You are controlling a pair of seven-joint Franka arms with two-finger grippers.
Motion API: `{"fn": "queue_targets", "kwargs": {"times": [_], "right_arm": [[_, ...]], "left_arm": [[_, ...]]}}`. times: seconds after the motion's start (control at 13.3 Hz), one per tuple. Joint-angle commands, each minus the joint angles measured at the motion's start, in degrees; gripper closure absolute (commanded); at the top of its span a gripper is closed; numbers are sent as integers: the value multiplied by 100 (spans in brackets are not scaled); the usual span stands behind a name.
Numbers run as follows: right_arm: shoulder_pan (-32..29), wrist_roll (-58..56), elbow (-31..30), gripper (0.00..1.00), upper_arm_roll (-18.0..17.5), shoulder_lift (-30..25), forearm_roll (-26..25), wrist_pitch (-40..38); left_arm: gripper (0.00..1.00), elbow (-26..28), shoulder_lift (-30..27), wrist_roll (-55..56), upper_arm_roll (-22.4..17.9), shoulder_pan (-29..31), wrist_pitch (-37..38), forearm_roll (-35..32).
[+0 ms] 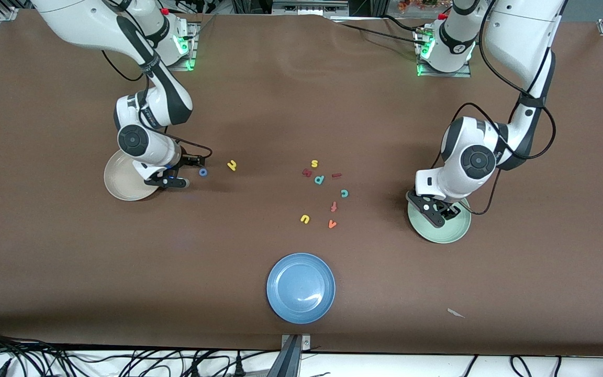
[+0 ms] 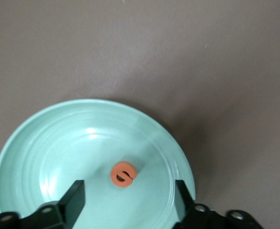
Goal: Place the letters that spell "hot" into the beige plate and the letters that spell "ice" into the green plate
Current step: 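Place the orange e on the green plate while the right gripper lowers, then grasp the orange t with the right gripper while the left gripper grasps the teal c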
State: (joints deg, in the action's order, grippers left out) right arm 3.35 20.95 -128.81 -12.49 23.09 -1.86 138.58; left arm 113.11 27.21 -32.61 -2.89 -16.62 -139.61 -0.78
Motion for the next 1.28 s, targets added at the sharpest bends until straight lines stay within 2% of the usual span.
{"fn": "queue_targets", "kwargs": {"times": [0.0, 0.15, 0.3, 0.45, 0.6, 0.68, 0.83, 0.98, 1.2], "right_arm": [[-71, -135, -12, 27, -34, 20, 10, 20], [-71, -118, -12, 29, -34, 11, 19, 11], [-63, -126, -21, 34, -42, 20, 10, 37], [-62, -126, -21, 36, -43, 29, 10, 46], [-62, -126, -30, 47, -43, 29, 10, 46], [-62, -126, -30, 52, -43, 29, 10, 46], [-62, -126, -30, 59, -43, 29, 10, 28], [-62, -126, -30, 71, -43, 29, 10, 20], [-62, -126, -21, 80, -51, 20, 10, 2]], "left_arm": [[0, 1, -243, 604, 166, -148, 118, 113], [0, -78, -173, 1000, 210, -498, 118, 113], [0, -165, -76, 1666, 219, -771, 118, 104], [0, -690, 361, 1959, 219, -1175, 118, 95], [0, -1411, 994, 1951, 219, -1414, 110, 87], [0, -1519, 1118, 1873, 219, -1423, 101, 69], [0, -1537, 1181, 1802, 219, -1528, 57, 43], [0, -1537, 1286, 1714, 236, -1555, 48, 78], [0, -1511, 1287, 1696, 499, -1546, 48, 43]]}}
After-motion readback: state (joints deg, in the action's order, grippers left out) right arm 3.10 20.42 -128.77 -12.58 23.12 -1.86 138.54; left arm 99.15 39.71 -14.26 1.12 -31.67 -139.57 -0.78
